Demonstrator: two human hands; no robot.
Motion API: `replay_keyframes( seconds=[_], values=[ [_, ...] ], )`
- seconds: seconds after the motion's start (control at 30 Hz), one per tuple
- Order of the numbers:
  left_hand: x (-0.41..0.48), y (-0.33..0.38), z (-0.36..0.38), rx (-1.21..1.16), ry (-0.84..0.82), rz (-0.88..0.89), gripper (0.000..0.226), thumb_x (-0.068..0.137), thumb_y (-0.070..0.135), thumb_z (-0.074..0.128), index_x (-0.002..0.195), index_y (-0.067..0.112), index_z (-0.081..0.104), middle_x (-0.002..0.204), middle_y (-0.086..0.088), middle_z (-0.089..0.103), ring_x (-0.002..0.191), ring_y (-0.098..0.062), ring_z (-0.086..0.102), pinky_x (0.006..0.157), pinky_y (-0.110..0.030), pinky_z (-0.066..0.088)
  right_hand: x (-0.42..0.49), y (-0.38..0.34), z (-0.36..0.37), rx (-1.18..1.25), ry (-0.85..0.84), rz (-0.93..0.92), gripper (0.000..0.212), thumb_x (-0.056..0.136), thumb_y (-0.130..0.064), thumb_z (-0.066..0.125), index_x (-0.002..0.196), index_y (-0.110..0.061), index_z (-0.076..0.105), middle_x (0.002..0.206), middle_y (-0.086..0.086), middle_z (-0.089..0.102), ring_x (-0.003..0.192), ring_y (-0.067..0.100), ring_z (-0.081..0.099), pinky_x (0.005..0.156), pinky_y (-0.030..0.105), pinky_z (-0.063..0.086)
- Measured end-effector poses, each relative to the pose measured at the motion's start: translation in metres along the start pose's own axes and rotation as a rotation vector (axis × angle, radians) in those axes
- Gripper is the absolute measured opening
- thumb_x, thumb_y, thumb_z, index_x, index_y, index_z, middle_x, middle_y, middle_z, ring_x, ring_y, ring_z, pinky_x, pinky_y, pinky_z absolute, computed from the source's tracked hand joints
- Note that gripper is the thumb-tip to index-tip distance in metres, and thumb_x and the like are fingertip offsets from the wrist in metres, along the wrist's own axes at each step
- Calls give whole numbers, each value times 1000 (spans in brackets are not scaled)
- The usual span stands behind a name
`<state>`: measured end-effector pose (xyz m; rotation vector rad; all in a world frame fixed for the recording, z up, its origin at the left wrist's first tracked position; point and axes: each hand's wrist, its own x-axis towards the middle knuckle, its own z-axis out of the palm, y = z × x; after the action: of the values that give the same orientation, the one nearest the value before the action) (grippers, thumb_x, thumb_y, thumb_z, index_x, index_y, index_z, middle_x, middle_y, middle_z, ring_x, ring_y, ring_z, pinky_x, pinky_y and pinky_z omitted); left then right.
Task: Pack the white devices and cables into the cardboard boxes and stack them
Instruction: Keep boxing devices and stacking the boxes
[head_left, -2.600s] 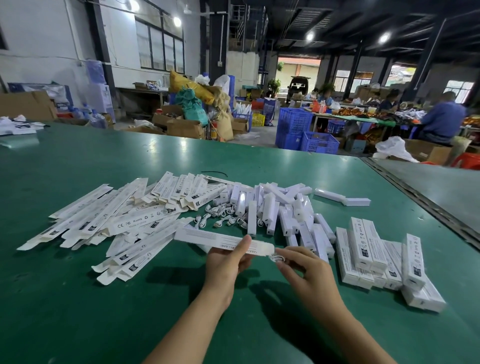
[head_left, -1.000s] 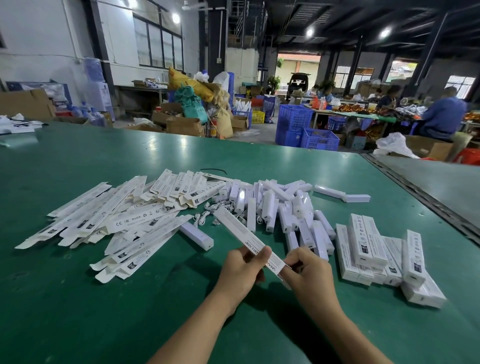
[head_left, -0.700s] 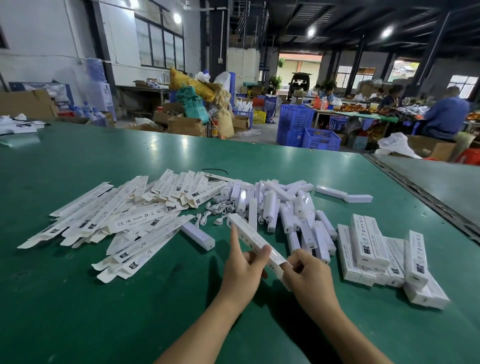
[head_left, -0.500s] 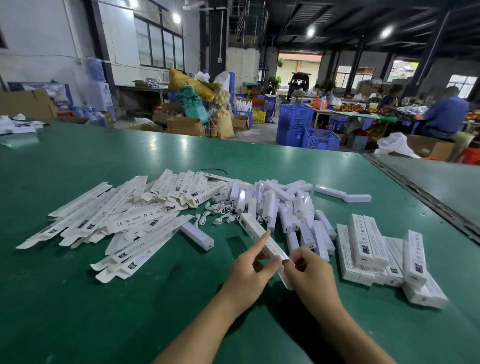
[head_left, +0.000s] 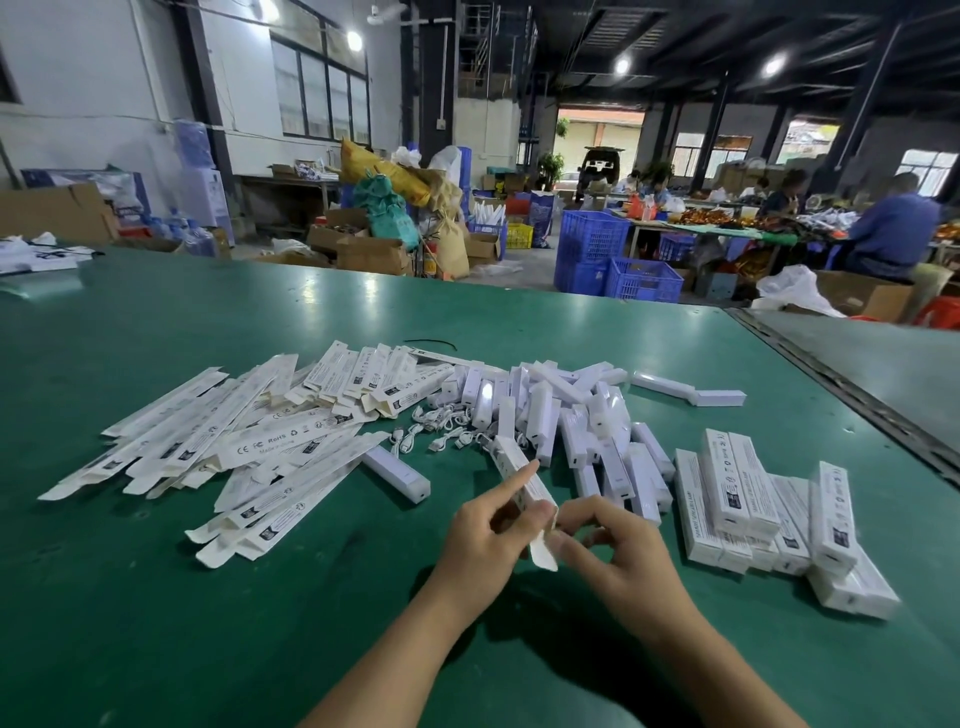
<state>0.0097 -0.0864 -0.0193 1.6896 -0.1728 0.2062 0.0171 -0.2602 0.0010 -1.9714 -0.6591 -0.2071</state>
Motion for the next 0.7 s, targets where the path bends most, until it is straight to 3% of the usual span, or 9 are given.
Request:
replay_keyframes(
  seconds=[0.13, 0.2, 0.27, 0.33, 0.43, 0.53, 0.63, 0.7],
  values=[
    [-3, 4, -2, 5, -97, -34, 45, 74, 70, 68, 118, 64, 59, 122, 22, 68, 120, 9, 56, 99, -12, 43, 0, 4, 0, -103, 97, -65, 16, 77, -24, 81, 76, -27, 66, 113, -22, 61, 96, 9, 65, 75, 24, 53],
    [-2, 5, -3, -2, -97, -34, 49, 73, 70, 69, 120, 60, 60, 121, 23, 68, 121, 7, 56, 101, -14, 43, 1, 3, 3, -133, 124, -132, 17, 77, -11, 81, 75, -20, 68, 115, -21, 63, 95, 8, 67, 76, 25, 55],
    [-1, 4, -3, -36, -75, -34, 52, 73, 64, 72, 123, 51, 62, 118, 11, 72, 118, -2, 62, 100, -19, 48, 1, 0, 6, -126, 123, -203, 16, 76, -3, 81, 76, -16, 71, 111, -18, 68, 93, 5, 69, 78, 28, 56],
    [-1, 5, -2, -71, -51, -36, 50, 74, 58, 72, 122, 45, 64, 107, 3, 76, 106, -5, 68, 93, -19, 51, 1, -2, 3, -127, 77, -227, 17, 77, -4, 80, 83, -19, 74, 113, -17, 69, 96, 2, 68, 83, 27, 56],
    [0, 7, -3, -123, 6, -38, 32, 82, 49, 76, 112, 44, 68, 85, 7, 75, 86, -3, 67, 80, -14, 50, 1, -3, -5, -195, -57, -217, 32, 75, -14, 71, 104, -28, 71, 129, -26, 60, 103, 0, 64, 89, 19, 51],
    [1, 8, -3, -173, 46, -54, 36, 81, 44, 71, 115, 35, 71, 95, -16, 73, 87, -14, 64, 83, -22, 52, 2, -1, -5, -231, -146, -228, 50, 75, -21, 80, 121, -34, 64, 141, -27, 49, 110, -2, 60, 93, 13, 47],
    [0, 8, -1, -196, 16, -77, 33, 85, 45, 65, 116, 35, 71, 101, -1, 76, 90, -9, 71, 76, -20, 56, 2, 1, -1, -314, -46, -289, 40, 77, -19, 83, 115, -23, 70, 138, -14, 56, 114, -2, 60, 94, 22, 51],
    [-1, 8, 0, -247, 4, -98, 29, 86, 45, 63, 113, 37, 73, 90, 2, 76, 77, -9, 70, 67, -21, 55, 2, 0, 0, -346, 15, -310, 26, 83, -21, 78, 108, -19, 73, 131, -9, 62, 114, 2, 62, 96, 27, 52]
  ],
)
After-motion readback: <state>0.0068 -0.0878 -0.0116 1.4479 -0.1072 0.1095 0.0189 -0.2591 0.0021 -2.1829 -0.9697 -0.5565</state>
